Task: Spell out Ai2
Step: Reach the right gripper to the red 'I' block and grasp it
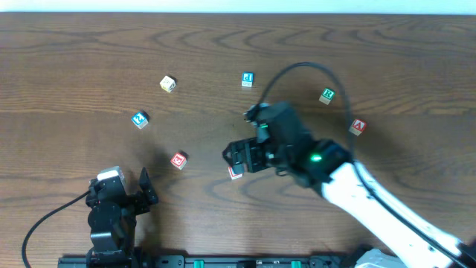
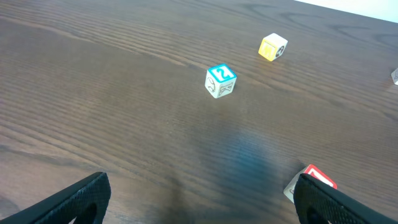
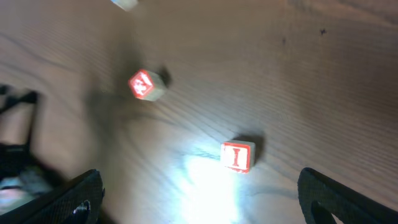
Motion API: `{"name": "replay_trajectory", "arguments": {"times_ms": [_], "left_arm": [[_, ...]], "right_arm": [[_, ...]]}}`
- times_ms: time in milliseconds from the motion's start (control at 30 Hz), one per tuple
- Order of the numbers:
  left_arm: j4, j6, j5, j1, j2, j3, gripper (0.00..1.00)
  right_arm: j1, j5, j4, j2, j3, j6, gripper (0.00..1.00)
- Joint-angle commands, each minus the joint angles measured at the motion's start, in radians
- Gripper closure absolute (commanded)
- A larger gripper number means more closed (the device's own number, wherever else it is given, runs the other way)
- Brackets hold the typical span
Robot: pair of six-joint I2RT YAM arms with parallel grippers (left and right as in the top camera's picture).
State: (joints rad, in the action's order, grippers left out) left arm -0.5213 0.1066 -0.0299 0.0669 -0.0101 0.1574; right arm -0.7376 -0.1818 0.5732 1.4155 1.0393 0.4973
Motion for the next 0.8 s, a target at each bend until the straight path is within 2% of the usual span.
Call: {"name": "replay_trajectory", "arguments": {"times_ms": [0,267,600,767], "left_arm": [[0.002,-0.010,-0.003,-0.004,0.006,-0.015,0.05],[0.002,-0.010,-0.003,-0.004,0.006,-0.015,0.05],[0.002,-0.010,-0.003,-0.004,0.006,-0.015,0.05],[0.002,-0.010,-0.003,-0.004,0.006,-0.015,0.05]], "right_arm": [[-0.084,0.225,0.022,0.083,0.027,0.035,0.01],[-0.158,0.337,0.034,0.257,0.028,0.082,0.01],[-0.183,0.341,0.021,0.371,0.029,0.070,0.05],[-0.204,0.343,0.003,0.387,0.029,0.070,0.13]]}}
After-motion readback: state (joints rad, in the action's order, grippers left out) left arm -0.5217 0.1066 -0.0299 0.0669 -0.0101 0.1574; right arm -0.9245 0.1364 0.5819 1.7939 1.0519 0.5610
